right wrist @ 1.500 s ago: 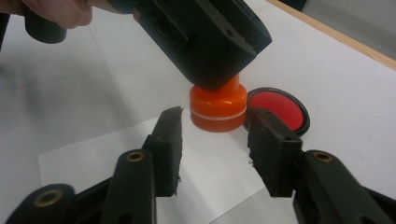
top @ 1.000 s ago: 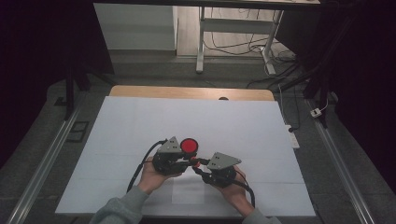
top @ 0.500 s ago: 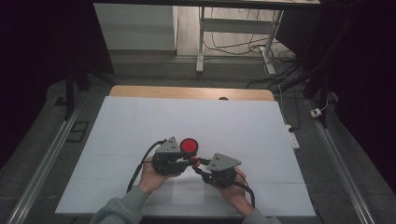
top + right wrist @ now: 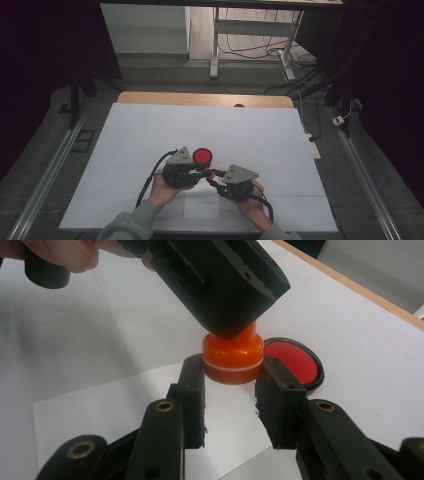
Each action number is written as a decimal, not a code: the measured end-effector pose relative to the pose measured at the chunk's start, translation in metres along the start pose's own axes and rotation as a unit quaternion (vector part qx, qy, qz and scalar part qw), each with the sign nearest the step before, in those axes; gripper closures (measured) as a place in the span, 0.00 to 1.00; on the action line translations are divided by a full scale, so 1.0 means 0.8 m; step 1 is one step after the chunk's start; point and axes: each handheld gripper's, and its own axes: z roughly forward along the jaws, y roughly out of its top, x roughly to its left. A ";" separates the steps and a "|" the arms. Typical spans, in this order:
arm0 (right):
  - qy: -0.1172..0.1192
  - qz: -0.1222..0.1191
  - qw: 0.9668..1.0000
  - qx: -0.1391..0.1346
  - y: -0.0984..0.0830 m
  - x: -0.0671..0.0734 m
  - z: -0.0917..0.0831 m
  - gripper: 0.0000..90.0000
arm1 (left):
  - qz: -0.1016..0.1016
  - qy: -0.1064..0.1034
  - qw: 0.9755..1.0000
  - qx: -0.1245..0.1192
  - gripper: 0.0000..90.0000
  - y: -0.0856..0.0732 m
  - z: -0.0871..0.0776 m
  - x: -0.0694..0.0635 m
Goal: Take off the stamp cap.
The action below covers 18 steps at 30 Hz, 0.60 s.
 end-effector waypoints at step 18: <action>0.001 0.006 1.000 -0.004 -0.002 0.000 0.000 0.72 | -0.001 0.001 1.000 -0.004 0.81 -0.001 0.001 -0.001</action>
